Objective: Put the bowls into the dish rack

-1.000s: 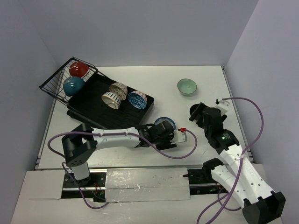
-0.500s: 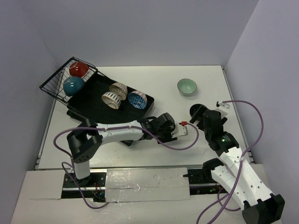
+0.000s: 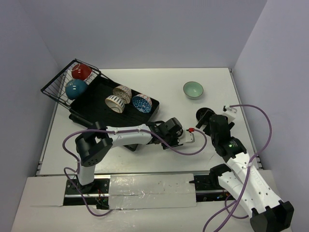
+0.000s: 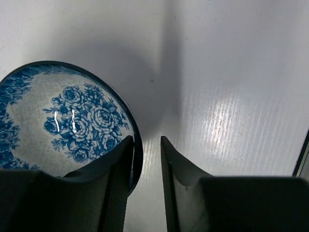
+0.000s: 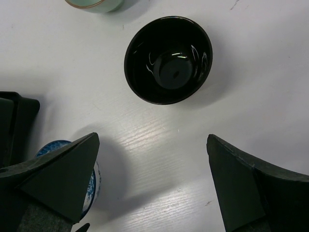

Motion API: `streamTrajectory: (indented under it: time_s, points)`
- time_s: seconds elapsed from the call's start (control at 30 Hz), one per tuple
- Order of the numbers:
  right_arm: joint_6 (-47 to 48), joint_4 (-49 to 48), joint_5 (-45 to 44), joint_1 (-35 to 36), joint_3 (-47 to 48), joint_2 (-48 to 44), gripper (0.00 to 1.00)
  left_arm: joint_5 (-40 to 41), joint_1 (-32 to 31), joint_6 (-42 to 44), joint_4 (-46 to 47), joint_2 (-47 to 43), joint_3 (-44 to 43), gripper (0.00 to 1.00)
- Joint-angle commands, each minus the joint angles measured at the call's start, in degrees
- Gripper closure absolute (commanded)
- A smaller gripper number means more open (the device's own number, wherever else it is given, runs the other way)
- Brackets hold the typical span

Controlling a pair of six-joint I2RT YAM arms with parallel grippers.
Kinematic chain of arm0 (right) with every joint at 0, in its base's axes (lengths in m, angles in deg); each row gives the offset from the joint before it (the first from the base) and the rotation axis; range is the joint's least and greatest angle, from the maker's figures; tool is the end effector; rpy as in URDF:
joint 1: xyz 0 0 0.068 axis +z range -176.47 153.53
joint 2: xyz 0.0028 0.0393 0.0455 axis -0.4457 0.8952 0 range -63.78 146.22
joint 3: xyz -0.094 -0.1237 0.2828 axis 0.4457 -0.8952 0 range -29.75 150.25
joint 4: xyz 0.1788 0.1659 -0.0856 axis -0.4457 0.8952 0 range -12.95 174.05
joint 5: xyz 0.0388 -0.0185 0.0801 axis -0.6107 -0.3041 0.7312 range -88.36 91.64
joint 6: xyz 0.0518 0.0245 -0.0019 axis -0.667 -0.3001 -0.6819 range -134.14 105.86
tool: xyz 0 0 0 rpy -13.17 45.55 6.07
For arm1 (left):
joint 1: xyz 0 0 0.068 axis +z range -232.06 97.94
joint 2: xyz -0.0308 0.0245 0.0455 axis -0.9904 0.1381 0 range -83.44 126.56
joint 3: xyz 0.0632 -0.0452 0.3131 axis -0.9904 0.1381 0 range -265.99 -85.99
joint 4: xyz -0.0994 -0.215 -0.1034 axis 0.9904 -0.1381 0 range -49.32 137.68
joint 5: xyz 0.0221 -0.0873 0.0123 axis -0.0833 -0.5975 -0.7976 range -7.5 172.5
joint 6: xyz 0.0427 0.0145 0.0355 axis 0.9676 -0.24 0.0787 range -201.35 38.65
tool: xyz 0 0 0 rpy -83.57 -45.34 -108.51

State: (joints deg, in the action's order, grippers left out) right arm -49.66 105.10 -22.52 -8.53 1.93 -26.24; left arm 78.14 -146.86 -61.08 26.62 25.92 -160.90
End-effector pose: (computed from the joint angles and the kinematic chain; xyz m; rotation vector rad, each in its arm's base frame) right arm 0.1087 0.0178 0.2786 0.5558 2.0320 0.1014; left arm 0.1770 -0.3838 0.2293 1.7696 1.8838 -0.3952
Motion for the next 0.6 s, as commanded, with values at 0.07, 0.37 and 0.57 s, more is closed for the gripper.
streamTrajectory:
  time_s: [0.07, 0.37, 0.57]
  points:
    - [0.1, -2.5, -0.2, -0.5, 0.0, 0.0, 0.00, -2.2, 0.2, 0.5, 0.2, -0.2, -2.8, 0.68]
    - [0.2, -2.7, 0.2, -0.6, -0.4, 0.2, 0.00, -1.5, 0.2, 0.6, -0.6, 0.1, -3.3, 0.78]
    - [0.2, -2.7, 0.2, -0.6, -0.5, -0.3, 0.00, -1.2, 0.1, 0.6, -0.6, -0.2, -3.6, 0.93]
